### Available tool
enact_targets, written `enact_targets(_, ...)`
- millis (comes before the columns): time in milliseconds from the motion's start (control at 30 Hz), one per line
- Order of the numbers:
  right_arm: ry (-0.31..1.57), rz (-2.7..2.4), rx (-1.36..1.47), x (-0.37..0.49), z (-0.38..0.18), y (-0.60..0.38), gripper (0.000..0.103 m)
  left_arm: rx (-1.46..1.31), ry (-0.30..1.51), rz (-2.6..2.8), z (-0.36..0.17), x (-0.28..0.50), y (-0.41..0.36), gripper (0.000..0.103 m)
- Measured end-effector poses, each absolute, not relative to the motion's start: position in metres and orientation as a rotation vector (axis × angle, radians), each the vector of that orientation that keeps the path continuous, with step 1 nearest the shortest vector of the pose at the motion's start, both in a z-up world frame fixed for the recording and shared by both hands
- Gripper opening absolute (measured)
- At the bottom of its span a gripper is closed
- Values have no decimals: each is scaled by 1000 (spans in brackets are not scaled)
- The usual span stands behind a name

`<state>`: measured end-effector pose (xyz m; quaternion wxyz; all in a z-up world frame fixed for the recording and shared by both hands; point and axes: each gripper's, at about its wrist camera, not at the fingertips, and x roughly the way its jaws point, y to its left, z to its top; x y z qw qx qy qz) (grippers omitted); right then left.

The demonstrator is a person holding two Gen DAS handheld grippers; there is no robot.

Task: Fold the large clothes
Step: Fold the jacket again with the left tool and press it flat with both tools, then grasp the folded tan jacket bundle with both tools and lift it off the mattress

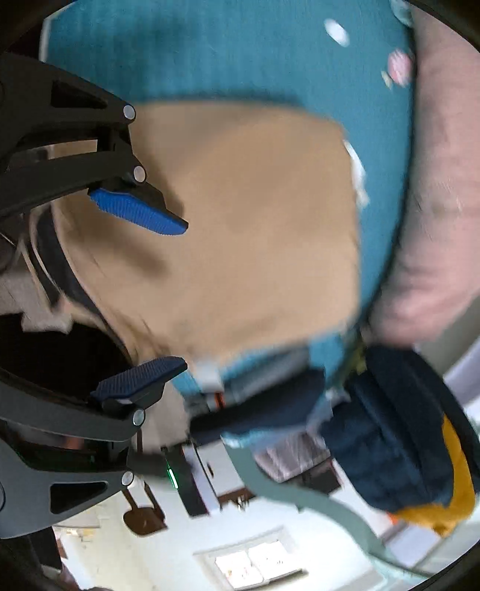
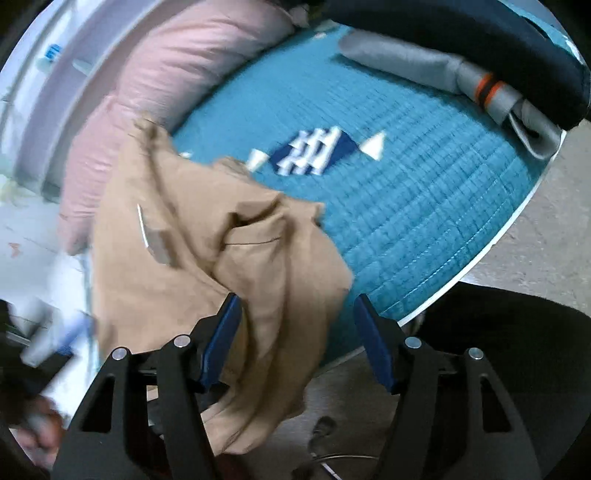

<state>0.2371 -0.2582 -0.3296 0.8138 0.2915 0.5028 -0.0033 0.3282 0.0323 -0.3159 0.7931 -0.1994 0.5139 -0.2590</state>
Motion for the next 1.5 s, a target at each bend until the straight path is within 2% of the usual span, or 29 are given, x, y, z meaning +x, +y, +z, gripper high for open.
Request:
enact_targets(67,1041,49,613,232,-313,-250,65,-446,1117,-522,-328,320,46,69)
enact_targets(133,1049,106,617,231,-306,-238,74,-453,1103,-498,-331,315,51,69)
enact_targets(200,1082,105,594,237,-313,-229,77,-467,1090,-499,-328,316,56,69)
enact_targets(400,1195,10,571,253,-361,-230,78,-421,1035,-477,-311,313,68,71)
enact_targets(700,1310,153,961,262,-412,-269,78,-448,1183,-341,-354,310,100,71)
enact_targets(933,1339,226,1013,270,-422,-264,78,-447,1216,-364,-365,314,89,71)
enact_targets(1067,1328,219,1033,276,-427,-248,86,-454,1217,-363,-367,317,88,71)
enact_targets(1100,1324,218,1015,266,-422,-248,84,-451,1218,-359,-366,319,84,71)
enact_targets(1167,1316,211,947,264,-413,-242,69,-450,1218,-364,-366,319,83,71)
enact_targets(1200,1313,213,927,262,-409,-241,55,-448,1221,-369,-365,320,83,71)
enact_targets(1233,1309,220,927,260,-407,-241,51,-447,1221,-374,-364,321,83,71)
enact_targets(1400,1317,199,954,257,-409,-243,56,-435,1231,-379,-363,328,80,72)
enact_targets(1500,1318,170,863,257,-389,-231,55,-427,1226,-385,-359,330,81,72)
